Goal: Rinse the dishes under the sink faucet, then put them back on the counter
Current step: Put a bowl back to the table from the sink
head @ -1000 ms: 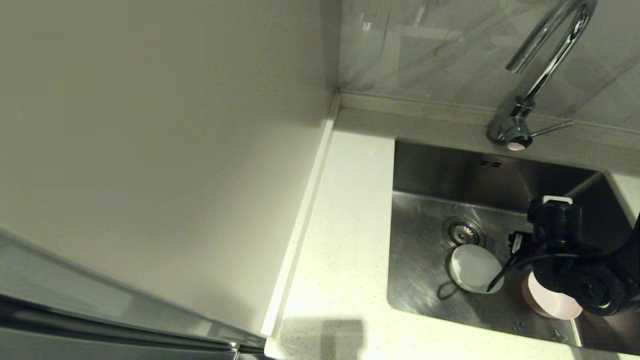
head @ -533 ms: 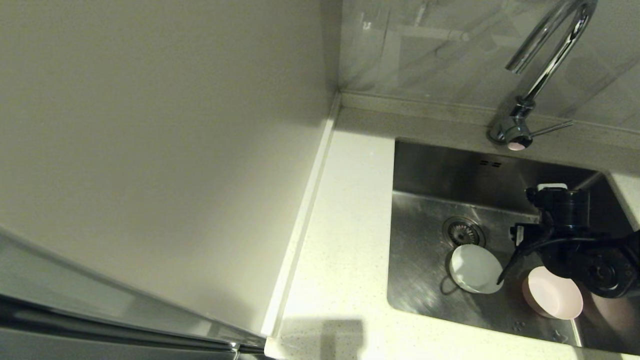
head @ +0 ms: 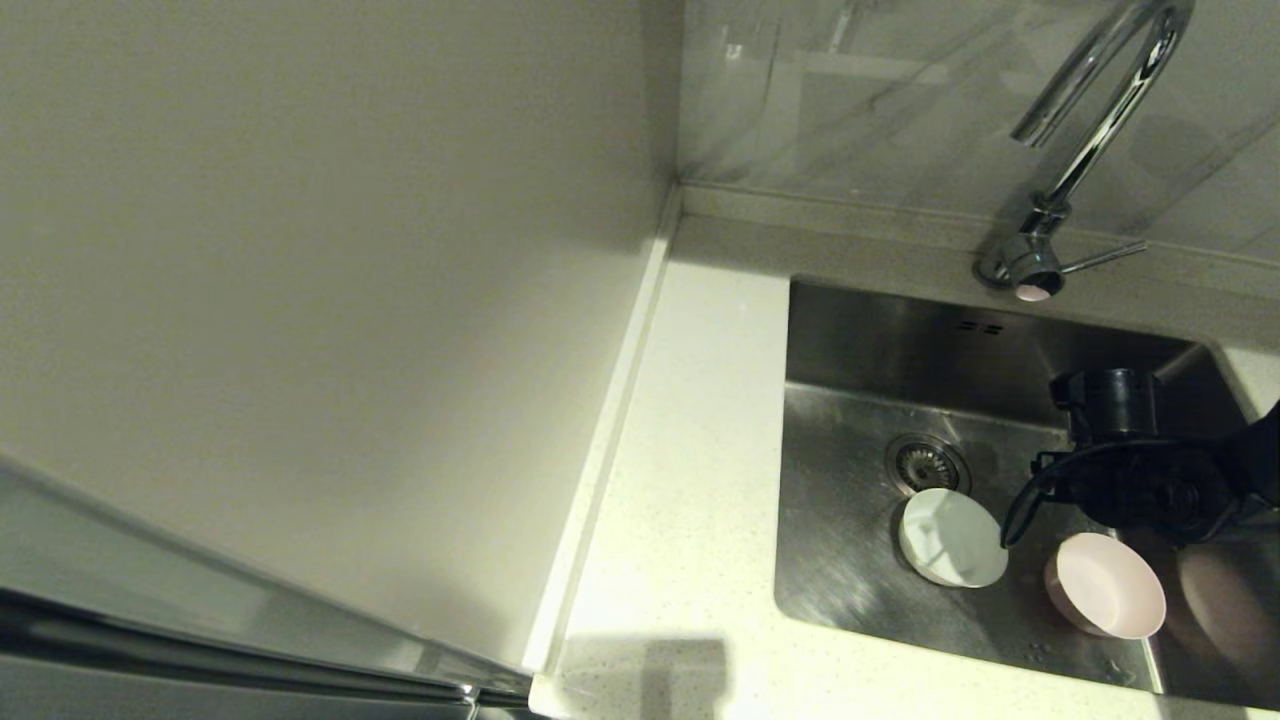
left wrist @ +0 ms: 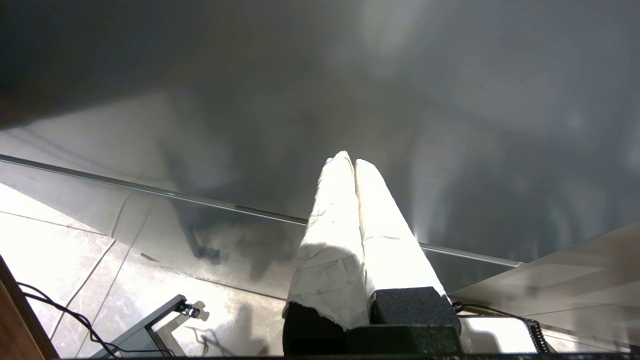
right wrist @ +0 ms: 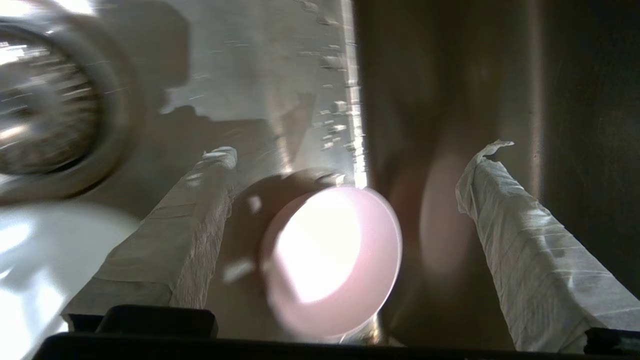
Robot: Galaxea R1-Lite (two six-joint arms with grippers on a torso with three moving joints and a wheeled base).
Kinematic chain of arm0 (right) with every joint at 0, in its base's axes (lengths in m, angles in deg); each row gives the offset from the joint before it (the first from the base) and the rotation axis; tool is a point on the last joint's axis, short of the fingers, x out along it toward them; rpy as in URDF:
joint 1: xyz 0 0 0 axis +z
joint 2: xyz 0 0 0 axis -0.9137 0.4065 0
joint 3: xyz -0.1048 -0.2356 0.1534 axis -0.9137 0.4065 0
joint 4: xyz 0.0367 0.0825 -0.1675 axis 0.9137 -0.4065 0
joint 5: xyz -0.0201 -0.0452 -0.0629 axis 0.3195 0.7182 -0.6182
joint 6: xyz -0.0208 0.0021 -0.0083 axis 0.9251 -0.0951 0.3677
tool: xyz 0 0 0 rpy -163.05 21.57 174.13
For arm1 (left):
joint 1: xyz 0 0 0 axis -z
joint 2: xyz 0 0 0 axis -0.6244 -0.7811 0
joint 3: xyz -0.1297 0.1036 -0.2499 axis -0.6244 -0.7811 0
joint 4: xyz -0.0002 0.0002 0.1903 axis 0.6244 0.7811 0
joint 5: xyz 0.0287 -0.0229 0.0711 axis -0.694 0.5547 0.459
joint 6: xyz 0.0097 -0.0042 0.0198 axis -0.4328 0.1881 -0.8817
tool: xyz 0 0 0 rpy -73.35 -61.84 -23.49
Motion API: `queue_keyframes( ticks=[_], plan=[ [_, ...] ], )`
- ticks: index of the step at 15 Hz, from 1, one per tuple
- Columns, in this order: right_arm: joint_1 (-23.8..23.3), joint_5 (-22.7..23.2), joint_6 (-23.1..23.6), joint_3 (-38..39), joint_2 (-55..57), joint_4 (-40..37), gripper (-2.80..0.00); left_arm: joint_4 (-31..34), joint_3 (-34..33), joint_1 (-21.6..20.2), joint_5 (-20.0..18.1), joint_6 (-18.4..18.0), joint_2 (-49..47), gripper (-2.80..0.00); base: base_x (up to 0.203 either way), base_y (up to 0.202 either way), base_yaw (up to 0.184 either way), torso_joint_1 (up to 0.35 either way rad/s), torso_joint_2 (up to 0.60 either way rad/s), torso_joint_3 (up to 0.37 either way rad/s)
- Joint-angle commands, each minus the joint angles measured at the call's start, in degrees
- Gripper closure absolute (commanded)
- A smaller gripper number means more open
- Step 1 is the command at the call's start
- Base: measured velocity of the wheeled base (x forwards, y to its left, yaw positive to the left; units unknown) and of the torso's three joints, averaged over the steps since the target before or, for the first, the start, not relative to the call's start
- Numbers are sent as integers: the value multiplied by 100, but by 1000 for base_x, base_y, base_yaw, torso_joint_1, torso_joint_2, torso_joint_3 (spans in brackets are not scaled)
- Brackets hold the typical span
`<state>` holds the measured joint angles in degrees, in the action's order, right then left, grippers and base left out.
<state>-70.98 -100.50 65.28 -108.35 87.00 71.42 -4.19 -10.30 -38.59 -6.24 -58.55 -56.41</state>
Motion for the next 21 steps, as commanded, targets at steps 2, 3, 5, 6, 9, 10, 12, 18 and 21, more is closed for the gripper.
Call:
queue_keyframes(
  ticks=[2,3,5,6,9,10,12,18,21],
  plan=[
    [-291,-122,-231,-358,455,-353,-280,-2,0,-4,4,-2,24,0,0,0,0,0,0,0],
    [-325,-121,-471,-472,399,-798,-280,-2,0,-2,4,3,23,0,0,0,0,0,0,0],
    [-342,-52,-1236,-856,246,-2090,-280,-2,0,-5,4,2,18,0,0,0,0,0,0,0],
    [-343,93,-1724,-1231,193,-2908,-280,-2,0,2,4,3,18,0,0,0,0,0,0,0],
    [-355,818,-3297,-2694,264,-5074,-280,-2,0,1,4,3,26,0,0,0,0,0,0,0],
    [-382,1029,-3763,-3127,364,-5710,-280,-2,0,-4,4,-5,18,0,0,0,0,0,0,0],
    [-434,1359,-4510,-3686,687,-6478,-280,-2,0,3,5,1,19,0,0,0,0,0,0,0],
    [-524,1419,-5176,-3796,1135,-6918,-280,-2,0,-5,4,3,18,0,0,0,0,0,0,0],
    [-674,1509,-5198,-3807,1279,-6897,-280,-2,0,-4,12,-5,18,0,0,0,0,0,0,0]
  ],
)
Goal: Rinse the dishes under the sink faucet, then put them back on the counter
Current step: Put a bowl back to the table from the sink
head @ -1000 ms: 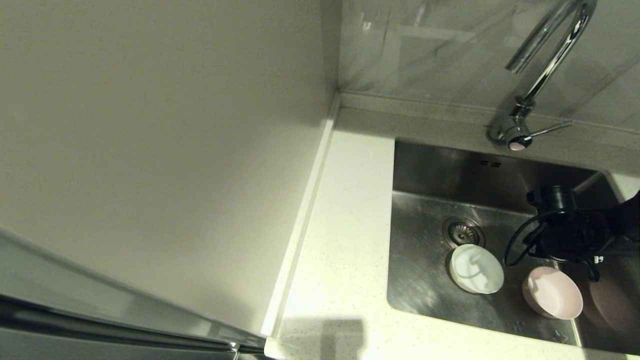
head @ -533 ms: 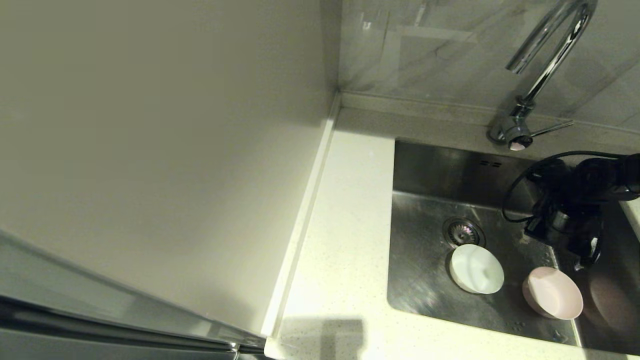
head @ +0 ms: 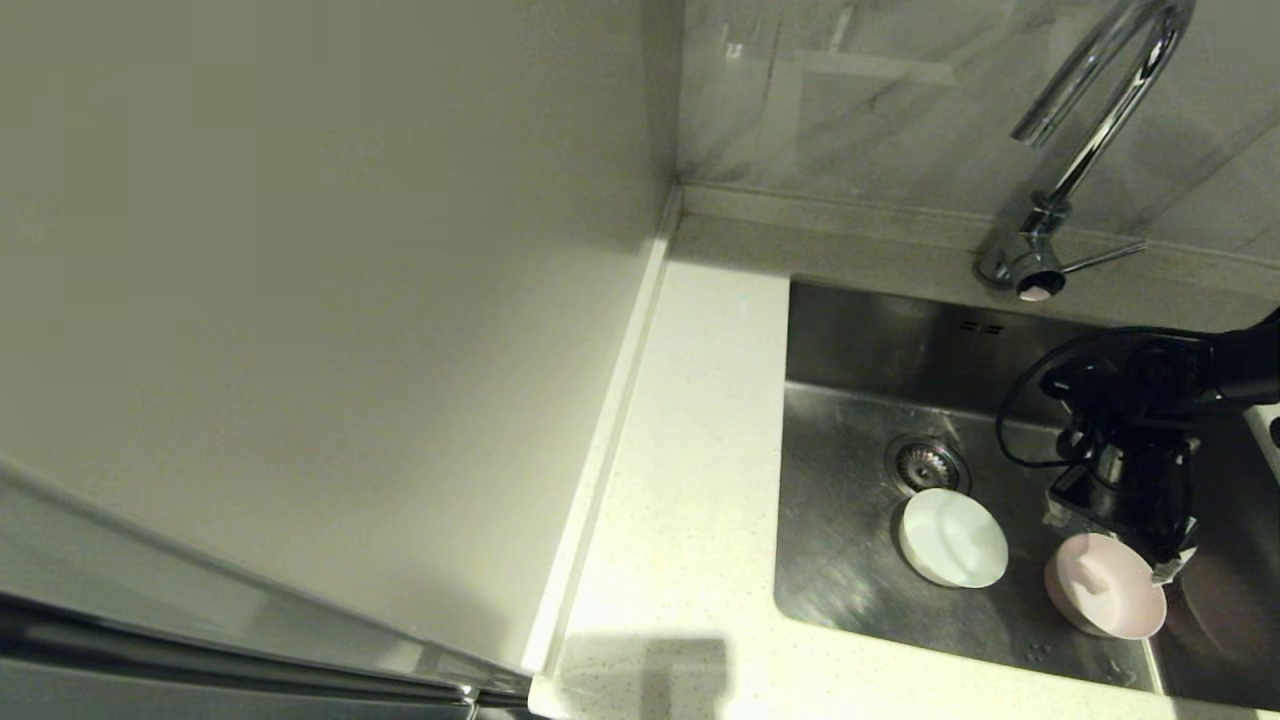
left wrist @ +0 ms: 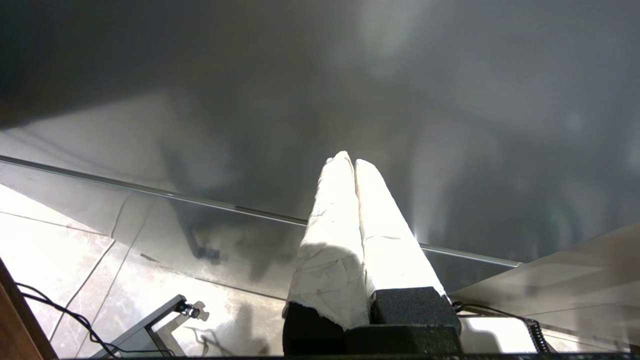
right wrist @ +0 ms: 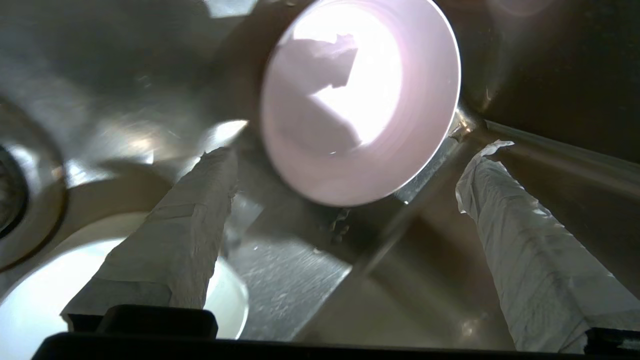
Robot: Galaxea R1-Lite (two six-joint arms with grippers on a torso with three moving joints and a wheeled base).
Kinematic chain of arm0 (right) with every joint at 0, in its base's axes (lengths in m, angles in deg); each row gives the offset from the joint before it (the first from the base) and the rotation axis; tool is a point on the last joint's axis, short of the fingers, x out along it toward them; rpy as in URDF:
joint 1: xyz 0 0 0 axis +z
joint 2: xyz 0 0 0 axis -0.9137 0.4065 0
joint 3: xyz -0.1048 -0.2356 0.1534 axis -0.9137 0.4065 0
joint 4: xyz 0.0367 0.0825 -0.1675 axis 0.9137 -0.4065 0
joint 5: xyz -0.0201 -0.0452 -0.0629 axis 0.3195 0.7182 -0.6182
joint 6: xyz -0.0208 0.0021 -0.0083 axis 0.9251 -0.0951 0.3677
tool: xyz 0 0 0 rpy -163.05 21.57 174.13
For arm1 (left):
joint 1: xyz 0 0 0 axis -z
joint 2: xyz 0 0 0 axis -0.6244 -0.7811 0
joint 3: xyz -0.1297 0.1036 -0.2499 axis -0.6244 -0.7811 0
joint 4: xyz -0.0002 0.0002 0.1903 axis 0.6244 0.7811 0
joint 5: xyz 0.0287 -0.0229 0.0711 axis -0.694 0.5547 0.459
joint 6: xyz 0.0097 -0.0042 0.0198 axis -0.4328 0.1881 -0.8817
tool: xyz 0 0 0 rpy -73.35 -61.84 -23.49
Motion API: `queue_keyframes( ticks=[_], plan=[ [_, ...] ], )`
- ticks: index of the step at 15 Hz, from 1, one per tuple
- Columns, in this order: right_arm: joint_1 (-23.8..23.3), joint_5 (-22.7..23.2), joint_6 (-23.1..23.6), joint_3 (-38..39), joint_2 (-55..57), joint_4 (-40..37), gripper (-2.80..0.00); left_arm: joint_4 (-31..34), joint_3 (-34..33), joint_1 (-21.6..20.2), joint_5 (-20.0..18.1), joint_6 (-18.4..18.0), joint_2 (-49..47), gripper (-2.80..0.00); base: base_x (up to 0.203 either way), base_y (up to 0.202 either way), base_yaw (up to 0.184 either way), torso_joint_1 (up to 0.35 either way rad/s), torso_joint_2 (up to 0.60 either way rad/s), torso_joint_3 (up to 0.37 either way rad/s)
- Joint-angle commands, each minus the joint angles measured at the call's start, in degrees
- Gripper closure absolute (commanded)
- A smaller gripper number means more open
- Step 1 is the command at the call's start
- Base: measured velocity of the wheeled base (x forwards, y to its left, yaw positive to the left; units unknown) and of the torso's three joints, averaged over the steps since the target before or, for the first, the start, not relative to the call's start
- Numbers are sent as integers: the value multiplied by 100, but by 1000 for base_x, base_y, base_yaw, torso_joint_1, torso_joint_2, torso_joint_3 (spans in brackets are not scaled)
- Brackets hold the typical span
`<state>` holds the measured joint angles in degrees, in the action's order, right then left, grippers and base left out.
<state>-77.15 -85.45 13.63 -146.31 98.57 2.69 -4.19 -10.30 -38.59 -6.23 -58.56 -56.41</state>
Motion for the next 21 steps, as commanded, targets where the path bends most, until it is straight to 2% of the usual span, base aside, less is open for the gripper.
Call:
queue_keyframes(
  ticks=[1,11,21],
  plan=[
    [-86,45,-37,-52,161,-24,-280,-2,0,0,3,4,18,0,0,0,0,0,0,0],
    [-244,188,-15,-1112,1002,20,-280,-2,0,4,3,4,18,0,0,0,0,0,0,0],
    [-356,157,42,-1195,1279,29,-280,-2,0,-5,3,4,19,0,0,0,0,0,0,0]
  ],
)
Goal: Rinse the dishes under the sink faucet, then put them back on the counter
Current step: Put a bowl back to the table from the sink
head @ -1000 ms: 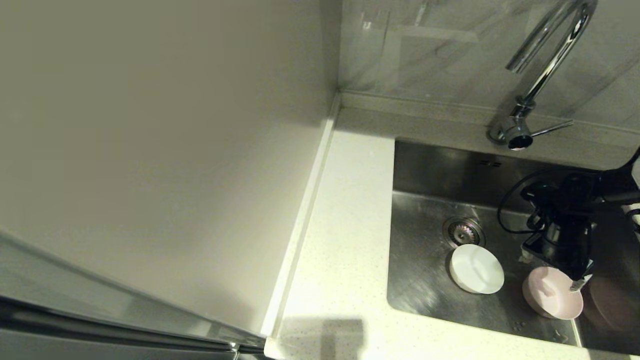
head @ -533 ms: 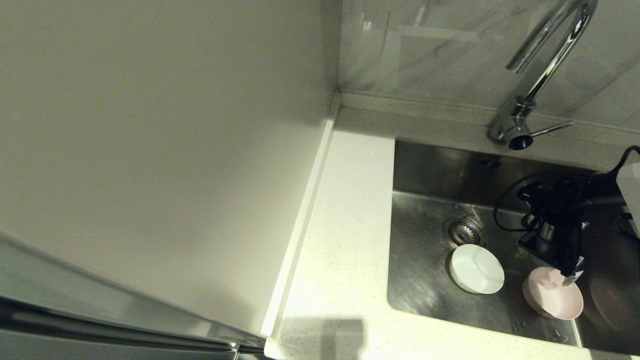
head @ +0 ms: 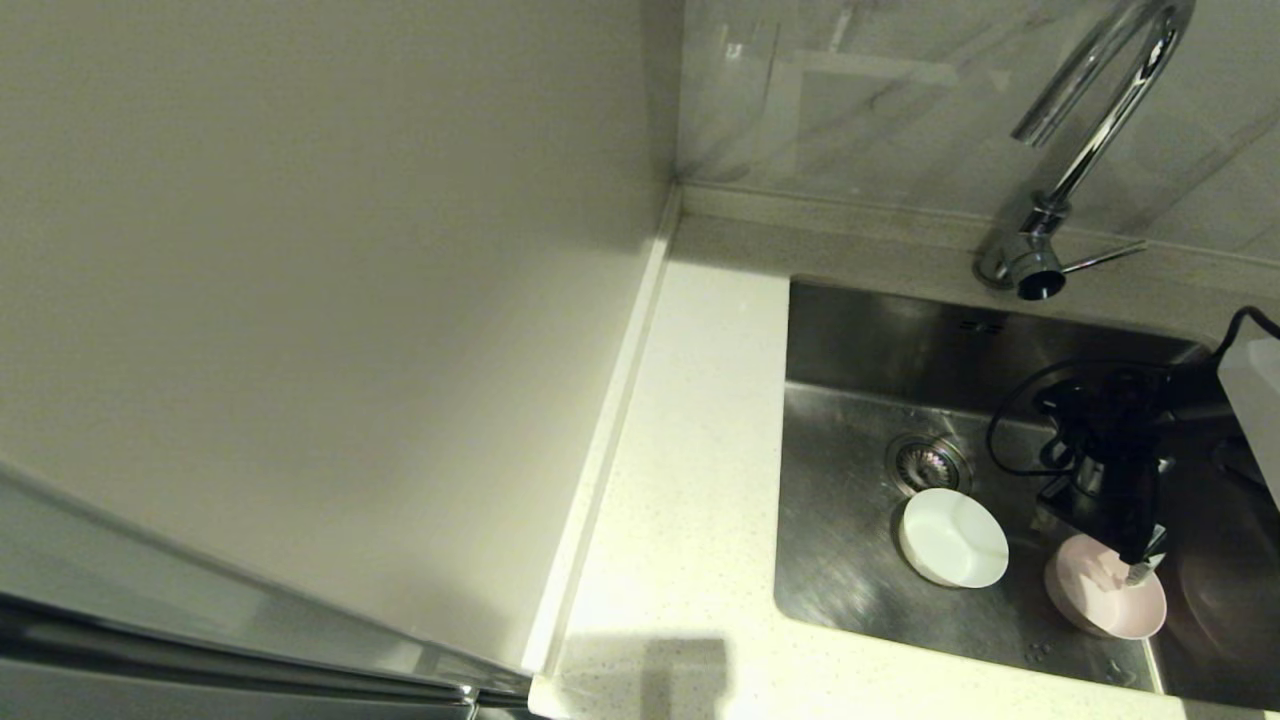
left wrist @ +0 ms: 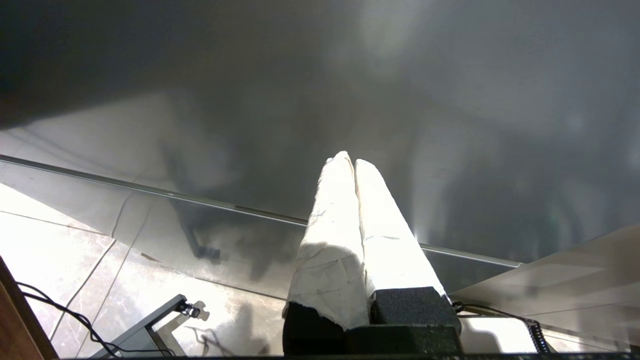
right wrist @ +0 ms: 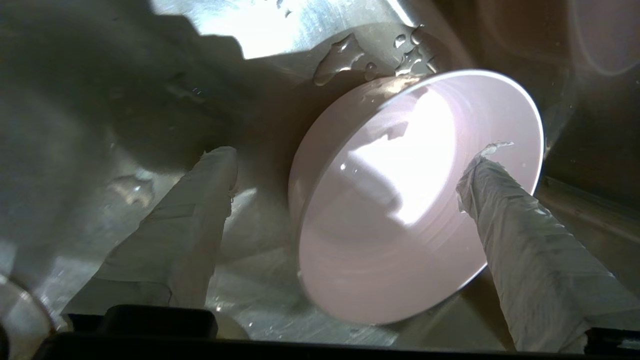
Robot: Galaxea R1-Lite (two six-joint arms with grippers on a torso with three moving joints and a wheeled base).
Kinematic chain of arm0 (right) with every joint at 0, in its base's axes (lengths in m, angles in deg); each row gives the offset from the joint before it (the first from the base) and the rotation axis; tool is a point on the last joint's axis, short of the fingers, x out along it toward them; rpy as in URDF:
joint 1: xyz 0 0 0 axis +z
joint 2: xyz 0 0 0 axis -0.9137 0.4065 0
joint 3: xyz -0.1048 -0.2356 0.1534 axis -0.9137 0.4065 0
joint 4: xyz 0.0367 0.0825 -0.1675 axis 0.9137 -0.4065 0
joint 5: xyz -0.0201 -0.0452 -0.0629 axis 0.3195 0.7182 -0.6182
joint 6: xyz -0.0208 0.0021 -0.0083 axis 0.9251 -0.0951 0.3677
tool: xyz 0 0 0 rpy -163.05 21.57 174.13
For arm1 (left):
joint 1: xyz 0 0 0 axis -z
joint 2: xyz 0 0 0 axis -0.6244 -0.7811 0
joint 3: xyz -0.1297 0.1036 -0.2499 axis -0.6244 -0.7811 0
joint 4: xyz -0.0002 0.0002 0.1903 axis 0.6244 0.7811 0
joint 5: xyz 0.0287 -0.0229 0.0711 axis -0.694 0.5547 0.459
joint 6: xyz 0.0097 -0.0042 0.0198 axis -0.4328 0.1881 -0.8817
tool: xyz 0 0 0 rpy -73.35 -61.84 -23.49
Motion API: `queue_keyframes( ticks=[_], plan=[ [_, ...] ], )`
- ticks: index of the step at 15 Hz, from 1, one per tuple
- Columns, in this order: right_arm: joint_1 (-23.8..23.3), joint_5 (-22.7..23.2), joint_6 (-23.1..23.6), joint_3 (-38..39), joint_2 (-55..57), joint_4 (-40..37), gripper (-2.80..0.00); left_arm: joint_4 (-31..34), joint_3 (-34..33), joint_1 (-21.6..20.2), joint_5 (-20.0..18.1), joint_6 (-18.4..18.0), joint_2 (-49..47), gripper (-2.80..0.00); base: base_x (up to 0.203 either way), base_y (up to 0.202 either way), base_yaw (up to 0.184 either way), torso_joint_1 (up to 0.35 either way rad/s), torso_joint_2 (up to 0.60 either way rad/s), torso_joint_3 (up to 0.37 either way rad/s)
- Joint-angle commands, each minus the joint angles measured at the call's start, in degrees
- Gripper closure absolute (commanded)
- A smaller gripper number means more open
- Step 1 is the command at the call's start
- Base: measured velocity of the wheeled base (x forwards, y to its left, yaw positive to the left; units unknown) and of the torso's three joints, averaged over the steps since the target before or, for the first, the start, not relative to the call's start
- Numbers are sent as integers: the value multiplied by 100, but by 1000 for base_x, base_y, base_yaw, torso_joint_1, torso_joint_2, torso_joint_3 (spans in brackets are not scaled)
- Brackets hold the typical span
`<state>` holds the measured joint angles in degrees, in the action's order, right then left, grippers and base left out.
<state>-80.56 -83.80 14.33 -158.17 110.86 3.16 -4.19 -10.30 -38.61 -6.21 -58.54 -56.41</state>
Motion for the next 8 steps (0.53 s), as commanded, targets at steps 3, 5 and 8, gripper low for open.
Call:
queue_keyframes(
  ticks=[3,5,8],
  plan=[
    [-140,-3,-41,-30,187,-18,0,-2,0,-2,1,2,18,0,0,0,0,0,0,0],
    [-163,7,-46,-53,209,-18,0,-2,0,-2,1,2,18,0,0,0,0,0,0,0],
    [-154,42,-61,-132,209,-18,0,-2,0,-2,1,2,18,0,0,0,0,0,0,0]
  ],
)
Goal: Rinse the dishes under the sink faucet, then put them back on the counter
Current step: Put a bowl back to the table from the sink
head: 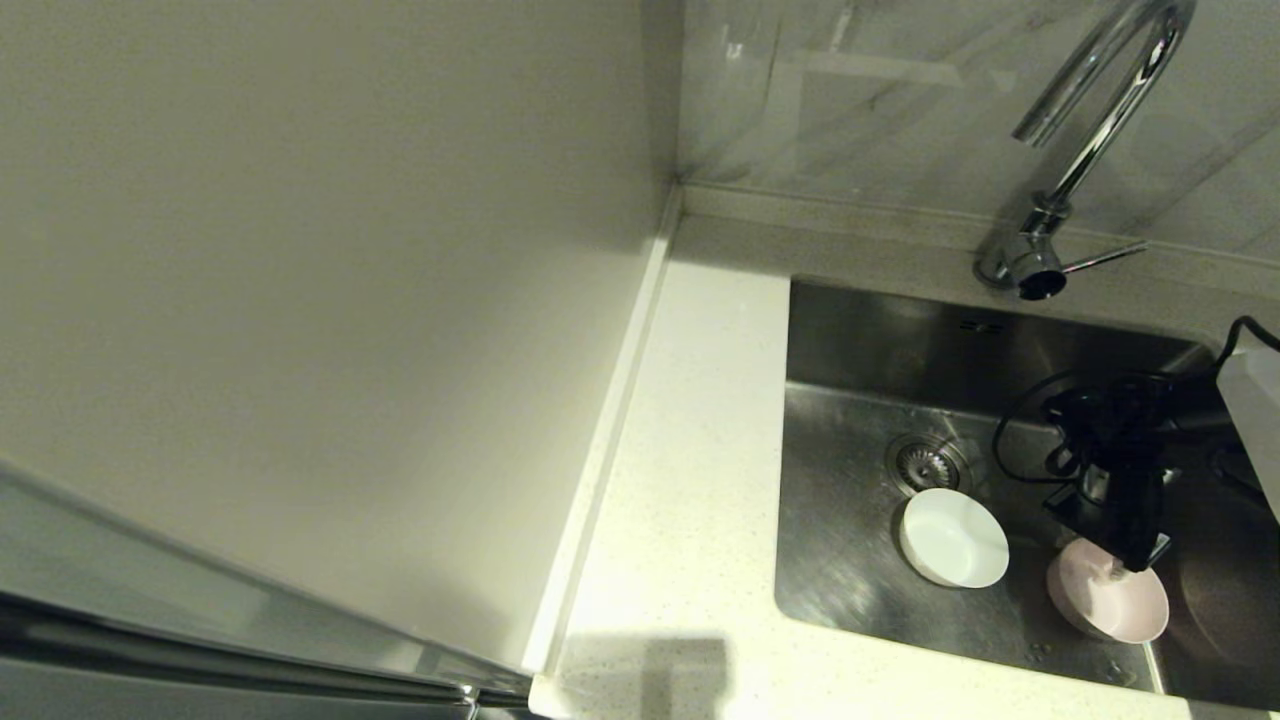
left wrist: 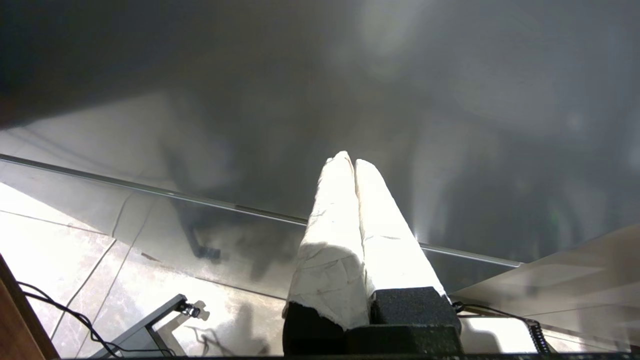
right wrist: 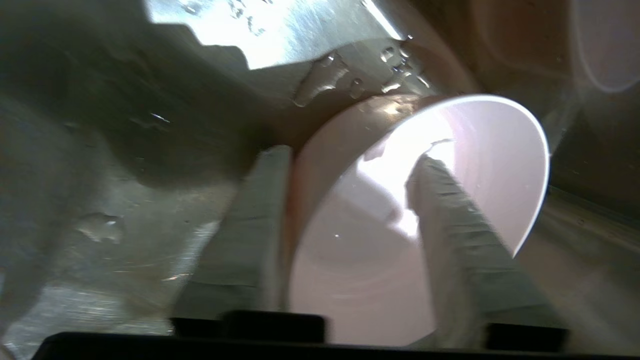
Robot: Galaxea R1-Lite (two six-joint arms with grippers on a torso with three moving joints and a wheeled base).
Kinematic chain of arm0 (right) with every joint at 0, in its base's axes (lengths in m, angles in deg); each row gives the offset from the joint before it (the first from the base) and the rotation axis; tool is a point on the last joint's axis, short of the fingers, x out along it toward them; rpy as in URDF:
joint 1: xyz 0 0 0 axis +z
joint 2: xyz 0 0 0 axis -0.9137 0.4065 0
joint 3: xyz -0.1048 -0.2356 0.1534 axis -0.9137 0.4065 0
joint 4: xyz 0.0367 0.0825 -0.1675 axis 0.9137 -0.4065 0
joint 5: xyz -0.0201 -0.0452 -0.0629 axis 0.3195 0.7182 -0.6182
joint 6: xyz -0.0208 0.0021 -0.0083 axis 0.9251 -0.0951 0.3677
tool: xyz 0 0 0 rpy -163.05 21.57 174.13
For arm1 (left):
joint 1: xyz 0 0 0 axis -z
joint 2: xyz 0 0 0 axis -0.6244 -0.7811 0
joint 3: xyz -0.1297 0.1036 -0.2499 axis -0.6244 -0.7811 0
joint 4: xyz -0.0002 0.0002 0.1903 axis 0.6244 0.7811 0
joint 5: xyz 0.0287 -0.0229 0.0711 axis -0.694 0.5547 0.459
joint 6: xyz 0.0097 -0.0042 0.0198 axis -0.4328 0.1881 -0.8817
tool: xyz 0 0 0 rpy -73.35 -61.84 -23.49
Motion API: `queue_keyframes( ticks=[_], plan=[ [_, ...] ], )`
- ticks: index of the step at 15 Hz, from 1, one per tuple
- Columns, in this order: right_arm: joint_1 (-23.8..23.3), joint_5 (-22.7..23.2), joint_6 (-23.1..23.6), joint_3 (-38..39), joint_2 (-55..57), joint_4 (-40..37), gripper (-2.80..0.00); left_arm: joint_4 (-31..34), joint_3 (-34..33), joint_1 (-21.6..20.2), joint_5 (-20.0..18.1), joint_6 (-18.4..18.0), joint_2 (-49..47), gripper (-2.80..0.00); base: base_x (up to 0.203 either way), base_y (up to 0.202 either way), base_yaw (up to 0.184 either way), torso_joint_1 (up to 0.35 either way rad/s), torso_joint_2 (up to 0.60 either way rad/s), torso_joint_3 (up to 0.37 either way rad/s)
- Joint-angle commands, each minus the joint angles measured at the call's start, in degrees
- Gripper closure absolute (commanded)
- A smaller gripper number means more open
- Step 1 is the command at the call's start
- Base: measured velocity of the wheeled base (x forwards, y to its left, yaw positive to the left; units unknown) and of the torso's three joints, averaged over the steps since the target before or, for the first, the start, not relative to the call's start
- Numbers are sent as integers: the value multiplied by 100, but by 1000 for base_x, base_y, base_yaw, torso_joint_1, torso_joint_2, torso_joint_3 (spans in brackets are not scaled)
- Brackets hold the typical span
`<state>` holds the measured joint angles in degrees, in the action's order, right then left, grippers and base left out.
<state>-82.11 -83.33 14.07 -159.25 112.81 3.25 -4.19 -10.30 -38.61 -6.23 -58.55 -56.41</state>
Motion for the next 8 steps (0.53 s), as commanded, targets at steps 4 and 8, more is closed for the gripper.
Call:
queue_keyframes(
  ticks=[4,8],
  plan=[
    [1,26,-53,36,-185,-35,0,-2,0,4,3,3,18,0,0,0,0,0,0,0],
    [5,390,-59,266,-1100,-48,0,-2,0,5,3,3,19,0,0,0,0,0,0,0]
  ],
)
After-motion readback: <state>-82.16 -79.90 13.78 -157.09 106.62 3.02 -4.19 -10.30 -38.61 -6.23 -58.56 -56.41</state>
